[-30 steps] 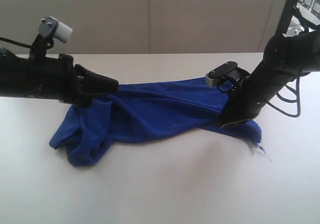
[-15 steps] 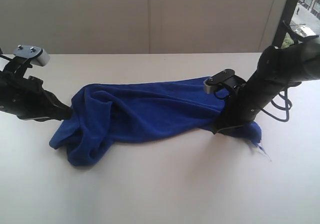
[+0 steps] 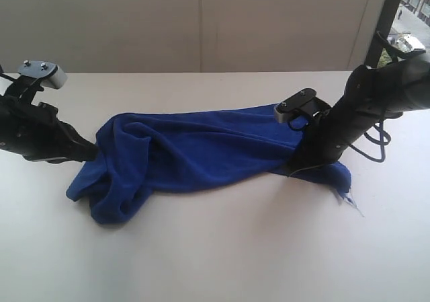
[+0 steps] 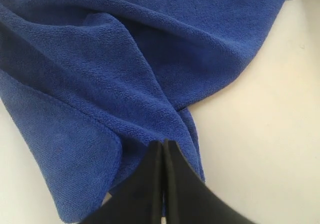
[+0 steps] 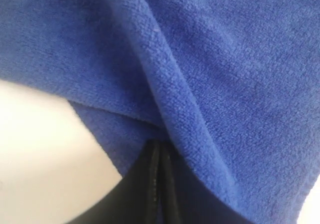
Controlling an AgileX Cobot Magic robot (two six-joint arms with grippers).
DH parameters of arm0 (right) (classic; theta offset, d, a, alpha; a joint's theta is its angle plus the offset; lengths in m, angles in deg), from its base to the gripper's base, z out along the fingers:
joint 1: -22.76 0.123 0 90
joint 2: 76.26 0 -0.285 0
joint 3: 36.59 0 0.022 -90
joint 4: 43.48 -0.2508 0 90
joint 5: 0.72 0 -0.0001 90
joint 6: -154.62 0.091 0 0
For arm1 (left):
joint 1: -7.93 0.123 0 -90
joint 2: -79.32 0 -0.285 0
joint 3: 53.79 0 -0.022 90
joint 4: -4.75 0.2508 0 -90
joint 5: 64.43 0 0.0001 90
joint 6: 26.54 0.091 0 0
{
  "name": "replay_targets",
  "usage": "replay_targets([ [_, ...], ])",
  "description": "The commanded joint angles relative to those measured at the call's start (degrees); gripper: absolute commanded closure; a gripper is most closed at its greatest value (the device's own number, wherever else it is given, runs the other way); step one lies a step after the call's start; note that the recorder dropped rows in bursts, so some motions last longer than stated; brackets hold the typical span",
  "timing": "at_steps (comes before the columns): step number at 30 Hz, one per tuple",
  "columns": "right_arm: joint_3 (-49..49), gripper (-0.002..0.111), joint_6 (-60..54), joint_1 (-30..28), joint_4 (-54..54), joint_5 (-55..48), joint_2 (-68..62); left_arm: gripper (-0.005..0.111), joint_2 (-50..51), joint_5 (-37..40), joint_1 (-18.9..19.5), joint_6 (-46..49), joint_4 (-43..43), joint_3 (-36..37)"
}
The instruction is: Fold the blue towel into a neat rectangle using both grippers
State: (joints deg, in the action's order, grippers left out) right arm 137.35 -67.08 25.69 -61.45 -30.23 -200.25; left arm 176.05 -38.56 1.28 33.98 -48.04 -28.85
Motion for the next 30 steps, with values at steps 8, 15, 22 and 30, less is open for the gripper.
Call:
replay_targets([
  [8, 0.1, 0.108, -0.5, 0.0, 2.8, -6.4, -1.2, 0.107, -0.3, 0.5, 0.2, -0.3, -2.4, -0.2],
  [15, -1.3, 0.108, 6.0, 0.0, 11.3, -14.5, -0.9, 0.107, -0.3, 0.6, 0.2, -0.2, -2.4, -0.2],
  [22, -10.6, 0.108, 10.5, 0.0, 16.8, -14.5, 4.0, 0.107, -0.3, 0.5, 0.2, 0.0, -2.9, -0.3],
  [30, -19.7, 0.108, 14.1, 0.0, 21.0, -19.0, 11.9, 0.107, -0.3, 1.5, 0.2, 4.1, -7.3, -0.3],
])
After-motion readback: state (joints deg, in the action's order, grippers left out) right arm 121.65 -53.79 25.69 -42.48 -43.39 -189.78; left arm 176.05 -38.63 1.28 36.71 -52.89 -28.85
